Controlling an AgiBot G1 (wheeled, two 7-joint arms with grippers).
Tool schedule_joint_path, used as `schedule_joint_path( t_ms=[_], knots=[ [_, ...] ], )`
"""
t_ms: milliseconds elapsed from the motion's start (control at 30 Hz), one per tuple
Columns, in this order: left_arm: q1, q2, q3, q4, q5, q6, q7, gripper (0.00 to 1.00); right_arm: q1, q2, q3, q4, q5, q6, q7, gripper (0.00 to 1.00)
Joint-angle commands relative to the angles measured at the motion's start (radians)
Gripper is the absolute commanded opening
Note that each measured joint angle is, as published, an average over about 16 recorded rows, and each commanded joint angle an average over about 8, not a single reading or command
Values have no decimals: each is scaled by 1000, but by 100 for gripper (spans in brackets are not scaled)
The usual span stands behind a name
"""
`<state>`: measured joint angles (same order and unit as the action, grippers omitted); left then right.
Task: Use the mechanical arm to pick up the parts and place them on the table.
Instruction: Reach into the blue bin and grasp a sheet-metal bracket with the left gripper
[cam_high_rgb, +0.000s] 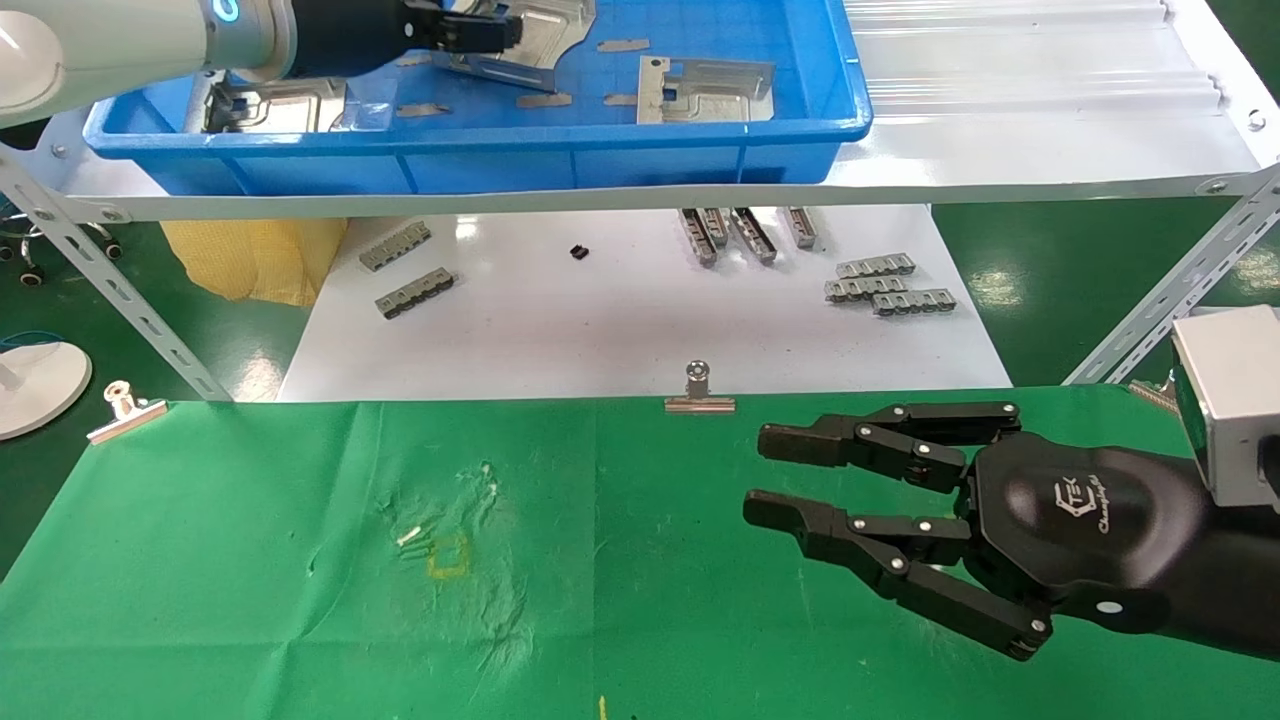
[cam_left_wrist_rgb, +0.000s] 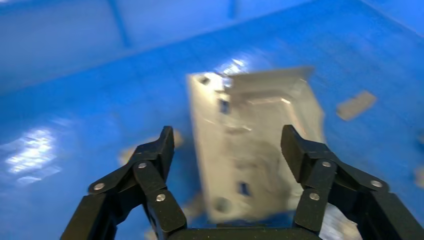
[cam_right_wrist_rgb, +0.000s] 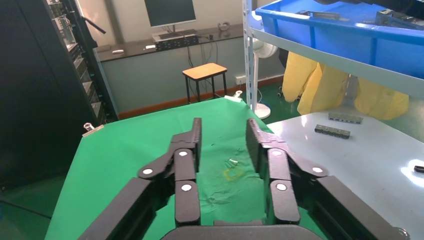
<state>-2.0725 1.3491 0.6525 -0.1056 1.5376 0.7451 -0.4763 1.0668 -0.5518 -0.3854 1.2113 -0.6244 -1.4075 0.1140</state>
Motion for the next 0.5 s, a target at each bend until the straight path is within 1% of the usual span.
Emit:
schedule_joint_path(
  t_ms=[33, 167, 500],
  knots=[
    [-4, -2, 4, 4, -2, 32, -9, 0, 0, 0, 0, 0, 0, 0, 0, 100],
    [-11, -3, 9, 13, -2, 55, -16, 0, 0, 0, 0, 0, 0, 0, 0, 100],
    [4, 0, 7, 4, -20, 13, -16, 0, 0, 0, 0, 0, 0, 0, 0, 100]
  ],
)
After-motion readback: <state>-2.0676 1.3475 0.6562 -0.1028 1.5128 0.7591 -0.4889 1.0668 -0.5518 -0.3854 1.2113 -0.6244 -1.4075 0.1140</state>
